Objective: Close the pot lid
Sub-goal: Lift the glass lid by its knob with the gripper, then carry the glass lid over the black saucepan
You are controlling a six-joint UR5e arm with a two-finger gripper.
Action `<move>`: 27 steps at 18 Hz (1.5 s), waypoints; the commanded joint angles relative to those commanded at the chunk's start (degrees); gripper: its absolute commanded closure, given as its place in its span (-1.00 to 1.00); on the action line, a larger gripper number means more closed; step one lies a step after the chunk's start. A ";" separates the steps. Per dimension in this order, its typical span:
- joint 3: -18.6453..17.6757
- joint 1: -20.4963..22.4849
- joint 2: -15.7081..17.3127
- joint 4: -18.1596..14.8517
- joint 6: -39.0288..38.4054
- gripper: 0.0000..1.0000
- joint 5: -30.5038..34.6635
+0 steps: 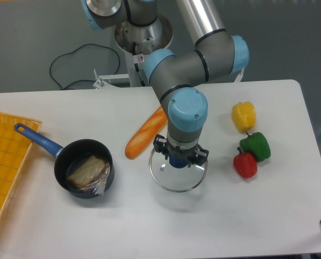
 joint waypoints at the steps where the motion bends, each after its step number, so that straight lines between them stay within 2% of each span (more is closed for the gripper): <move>1: 0.00 0.00 0.00 -0.09 0.00 0.45 0.00; 11: -1.05 -0.17 2.28 -0.44 -0.70 0.50 0.00; 16: -3.51 -0.35 5.62 -0.44 -1.14 0.50 0.00; 18: -4.39 -0.53 7.20 -0.44 -2.80 0.50 0.00; 27: -5.97 -4.21 9.67 0.35 -10.80 0.49 0.18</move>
